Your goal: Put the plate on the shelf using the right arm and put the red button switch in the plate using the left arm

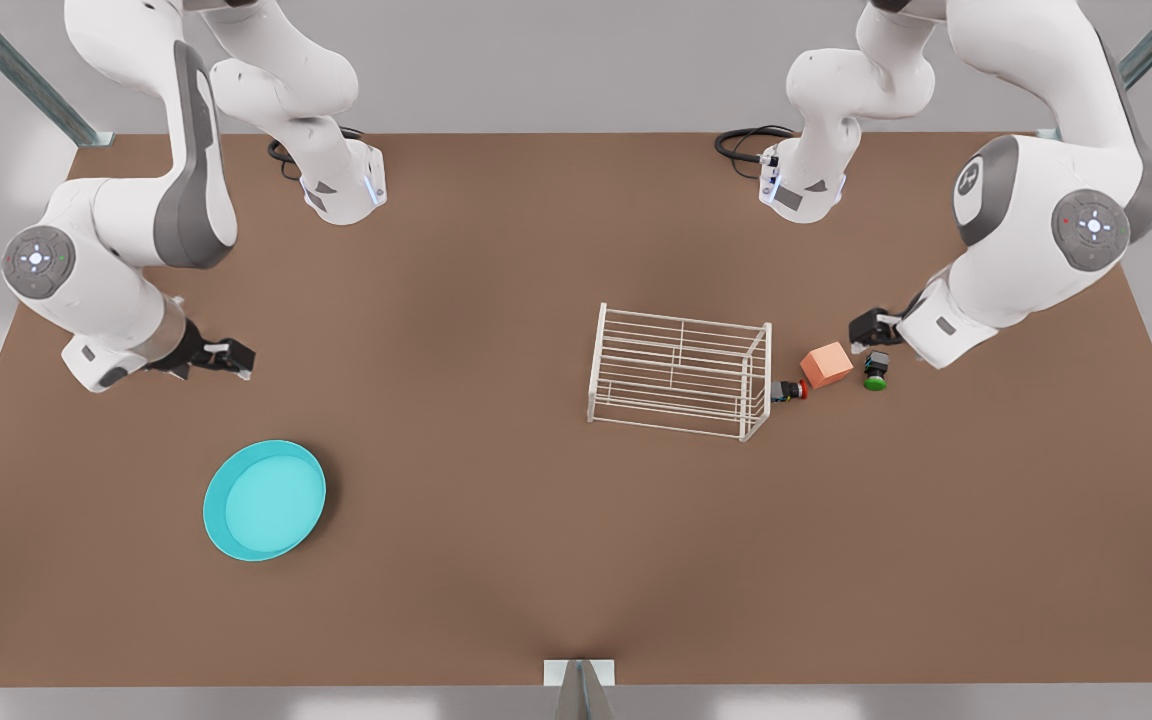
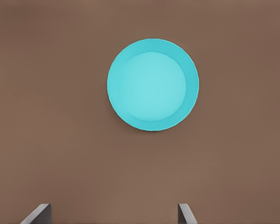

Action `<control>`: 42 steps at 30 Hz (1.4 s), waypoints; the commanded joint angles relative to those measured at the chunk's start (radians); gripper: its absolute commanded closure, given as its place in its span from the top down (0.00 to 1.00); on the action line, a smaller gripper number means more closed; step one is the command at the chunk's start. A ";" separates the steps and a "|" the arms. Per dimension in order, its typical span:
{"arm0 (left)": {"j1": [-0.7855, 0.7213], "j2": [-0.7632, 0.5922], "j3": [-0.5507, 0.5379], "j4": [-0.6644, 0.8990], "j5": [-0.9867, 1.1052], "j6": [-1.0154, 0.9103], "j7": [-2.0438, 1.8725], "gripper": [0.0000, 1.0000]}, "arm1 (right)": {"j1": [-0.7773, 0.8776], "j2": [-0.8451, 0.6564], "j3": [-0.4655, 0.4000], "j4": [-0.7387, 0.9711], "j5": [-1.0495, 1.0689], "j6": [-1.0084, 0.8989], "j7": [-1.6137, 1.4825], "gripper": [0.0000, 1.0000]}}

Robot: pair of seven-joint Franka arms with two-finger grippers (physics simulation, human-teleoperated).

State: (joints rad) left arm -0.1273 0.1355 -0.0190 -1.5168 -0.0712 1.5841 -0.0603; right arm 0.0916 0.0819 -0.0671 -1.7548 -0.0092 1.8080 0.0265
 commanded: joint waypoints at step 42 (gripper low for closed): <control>0.012 -0.036 0.011 -0.114 0.021 -0.053 -0.036 1.00 | -0.472 0.752 0.233 0.321 0.097 0.387 -0.450 0.89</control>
State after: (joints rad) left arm -0.1143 0.1007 -0.0081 -1.6313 -0.0526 1.5261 -0.0904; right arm -0.3774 0.8296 0.1642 -1.4357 0.0799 2.1533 -0.2180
